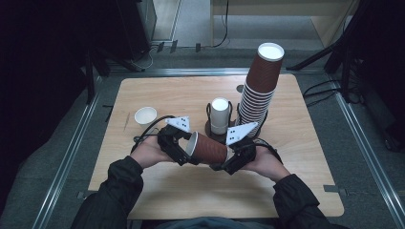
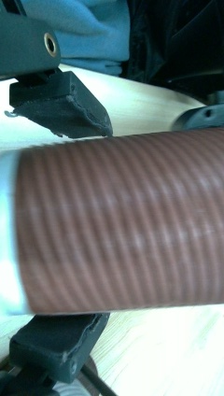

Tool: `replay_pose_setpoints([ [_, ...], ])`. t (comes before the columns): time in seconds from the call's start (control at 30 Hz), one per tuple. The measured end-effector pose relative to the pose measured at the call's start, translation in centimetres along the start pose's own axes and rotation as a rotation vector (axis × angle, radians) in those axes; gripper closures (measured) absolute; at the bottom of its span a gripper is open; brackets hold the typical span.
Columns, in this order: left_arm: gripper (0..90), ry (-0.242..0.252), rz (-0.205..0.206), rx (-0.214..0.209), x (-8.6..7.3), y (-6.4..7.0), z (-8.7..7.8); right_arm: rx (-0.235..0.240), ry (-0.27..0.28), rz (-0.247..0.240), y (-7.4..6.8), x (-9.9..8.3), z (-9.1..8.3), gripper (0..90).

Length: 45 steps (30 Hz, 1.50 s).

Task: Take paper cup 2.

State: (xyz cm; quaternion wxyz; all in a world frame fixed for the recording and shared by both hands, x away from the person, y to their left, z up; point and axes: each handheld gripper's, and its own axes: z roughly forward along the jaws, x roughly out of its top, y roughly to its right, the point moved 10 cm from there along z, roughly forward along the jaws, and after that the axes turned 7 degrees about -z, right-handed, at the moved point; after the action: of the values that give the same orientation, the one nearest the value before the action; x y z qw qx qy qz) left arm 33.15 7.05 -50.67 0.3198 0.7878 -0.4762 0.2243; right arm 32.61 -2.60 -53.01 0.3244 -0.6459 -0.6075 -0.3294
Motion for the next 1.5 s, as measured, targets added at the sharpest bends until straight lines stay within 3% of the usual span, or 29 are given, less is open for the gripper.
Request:
replay_pose_setpoints([
  [0.1,9.0,-0.019,0.003,0.031,-0.2,-0.4,-0.5,-0.008,-0.013,-0.001,0.1,-0.2,0.0,15.9],
  [0.3,9.0,-0.112,0.035,0.089,-0.9,-0.8,-0.8,-0.017,-0.045,0.006,0.3,-0.8,0.1,15.6],
  [0.67,8.9,-0.276,0.084,0.175,-1.8,-1.1,0.5,-0.037,-0.073,0.006,0.6,-1.2,0.5,15.4],
  [0.8,8.9,-0.324,0.087,0.179,-2.2,-1.0,1.1,-0.034,-0.095,0.004,0.5,-1.5,1.0,15.4],
  [0.97,8.9,-0.336,0.067,0.179,-2.0,-0.9,1.7,-0.033,-0.112,-0.021,0.4,-1.7,1.7,15.4],
  [1.2,8.8,-0.355,0.089,0.178,-1.7,-0.4,2.1,-0.030,-0.123,-0.033,0.2,-1.8,2.3,14.7],
  [1.5,8.7,-0.342,0.101,0.170,-1.2,0.1,2.3,-0.004,-0.138,-0.042,-0.4,-2.0,3.1,14.7],
])
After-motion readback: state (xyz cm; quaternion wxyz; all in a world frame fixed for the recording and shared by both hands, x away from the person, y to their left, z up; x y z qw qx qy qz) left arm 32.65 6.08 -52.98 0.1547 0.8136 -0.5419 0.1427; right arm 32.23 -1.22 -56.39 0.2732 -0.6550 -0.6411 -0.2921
